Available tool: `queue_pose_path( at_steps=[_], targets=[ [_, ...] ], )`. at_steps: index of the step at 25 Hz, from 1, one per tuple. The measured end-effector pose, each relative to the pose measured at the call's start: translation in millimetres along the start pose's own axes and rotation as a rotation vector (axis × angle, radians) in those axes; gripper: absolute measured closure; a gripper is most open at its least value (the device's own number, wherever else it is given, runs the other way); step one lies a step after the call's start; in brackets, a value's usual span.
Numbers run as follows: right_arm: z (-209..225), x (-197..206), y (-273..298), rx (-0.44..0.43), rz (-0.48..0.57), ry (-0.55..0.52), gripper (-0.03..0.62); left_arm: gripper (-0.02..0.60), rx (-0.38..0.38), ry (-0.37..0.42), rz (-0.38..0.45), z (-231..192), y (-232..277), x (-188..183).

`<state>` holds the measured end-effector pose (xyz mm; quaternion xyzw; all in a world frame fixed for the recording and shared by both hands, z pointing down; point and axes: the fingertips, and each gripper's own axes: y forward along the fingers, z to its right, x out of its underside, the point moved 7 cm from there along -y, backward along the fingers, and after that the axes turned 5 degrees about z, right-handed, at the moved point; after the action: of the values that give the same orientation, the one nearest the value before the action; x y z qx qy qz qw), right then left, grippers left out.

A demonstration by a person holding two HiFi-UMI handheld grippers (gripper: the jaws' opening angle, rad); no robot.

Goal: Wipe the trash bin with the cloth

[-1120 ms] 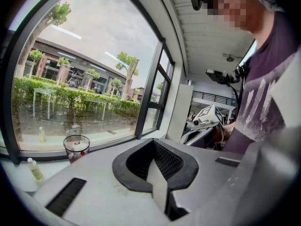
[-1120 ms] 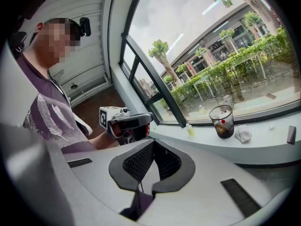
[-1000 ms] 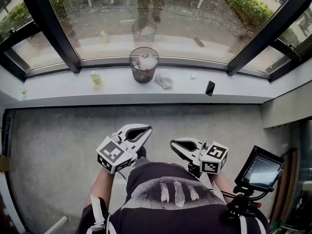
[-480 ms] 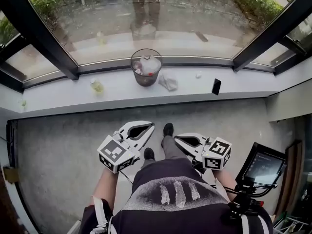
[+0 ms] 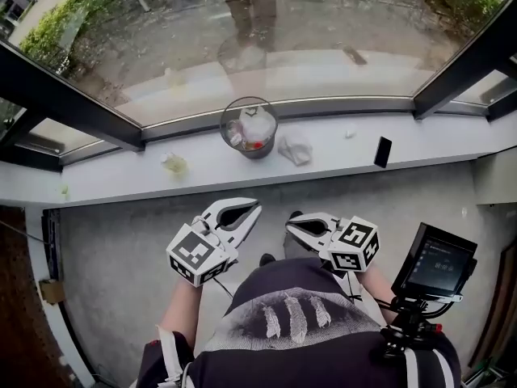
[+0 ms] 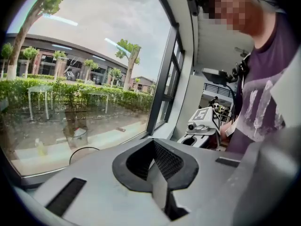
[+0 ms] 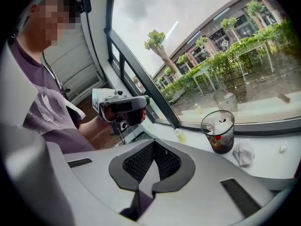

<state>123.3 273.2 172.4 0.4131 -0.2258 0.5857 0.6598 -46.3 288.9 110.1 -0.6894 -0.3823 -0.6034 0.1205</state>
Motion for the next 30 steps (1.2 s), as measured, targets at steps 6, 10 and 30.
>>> queue_pose_path(
  at_steps=[6,10,30],
  targets=[
    [56,-39,10,-0.050,-0.036,-0.049,0.595,0.592,-0.050,0.012,-0.027,-34,40,-22],
    [89,-52,12,-0.007,-0.053,-0.070,0.595,0.592,-0.071,0.041,-0.067,-57,55,-17],
    [150,-43,63,0.278,-0.285,-0.075,0.595,0.592,0.009,0.419,-0.456,-204,104,96]
  ],
)
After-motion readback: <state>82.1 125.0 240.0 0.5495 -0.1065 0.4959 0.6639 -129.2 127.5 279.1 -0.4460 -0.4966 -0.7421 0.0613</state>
